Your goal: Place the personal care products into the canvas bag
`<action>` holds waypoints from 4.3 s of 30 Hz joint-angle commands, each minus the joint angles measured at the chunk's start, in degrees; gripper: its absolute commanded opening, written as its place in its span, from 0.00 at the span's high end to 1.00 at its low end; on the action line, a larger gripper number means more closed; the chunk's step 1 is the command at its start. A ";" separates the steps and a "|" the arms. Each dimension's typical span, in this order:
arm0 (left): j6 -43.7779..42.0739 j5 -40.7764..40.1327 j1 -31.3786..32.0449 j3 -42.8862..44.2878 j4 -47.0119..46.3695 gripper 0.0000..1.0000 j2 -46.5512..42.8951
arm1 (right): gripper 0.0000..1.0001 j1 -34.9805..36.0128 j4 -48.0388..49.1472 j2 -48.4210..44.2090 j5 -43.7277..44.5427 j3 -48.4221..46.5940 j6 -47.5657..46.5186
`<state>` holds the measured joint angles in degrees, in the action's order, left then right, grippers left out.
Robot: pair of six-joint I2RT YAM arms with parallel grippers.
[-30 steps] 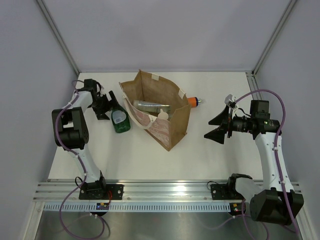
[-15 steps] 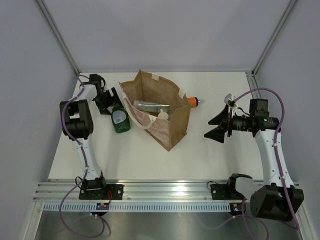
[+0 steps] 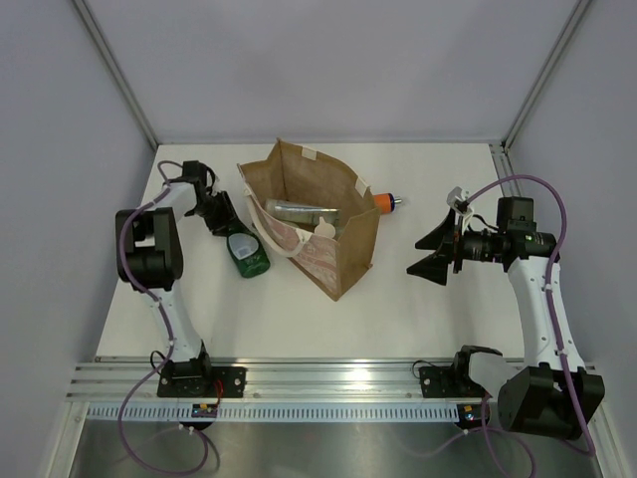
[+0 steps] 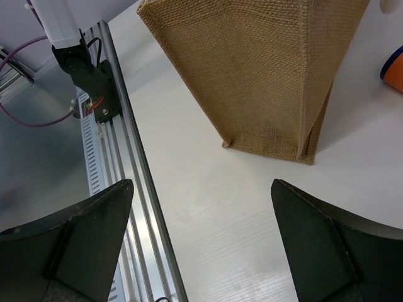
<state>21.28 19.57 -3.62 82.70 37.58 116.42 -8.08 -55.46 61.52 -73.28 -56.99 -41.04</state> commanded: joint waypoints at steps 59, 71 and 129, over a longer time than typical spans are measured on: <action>28.11 25.42 1.42 -49.12 -17.63 1.00 -47.16 | 0.00 82.61 40.08 58.54 100.70 -25.71 31.98; 36.02 28.06 1.33 -52.63 -18.77 1.00 -57.79 | 0.03 81.12 41.40 59.59 104.04 -23.25 34.27; 11.95 -5.17 -5.70 -35.41 3.64 0.09 -68.08 | 0.51 71.71 15.12 68.13 71.52 -31.51 15.64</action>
<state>31.38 4.93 -9.32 43.44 49.08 52.23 66.78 -18.79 122.02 -5.78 -93.27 -27.77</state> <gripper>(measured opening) 0.900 0.491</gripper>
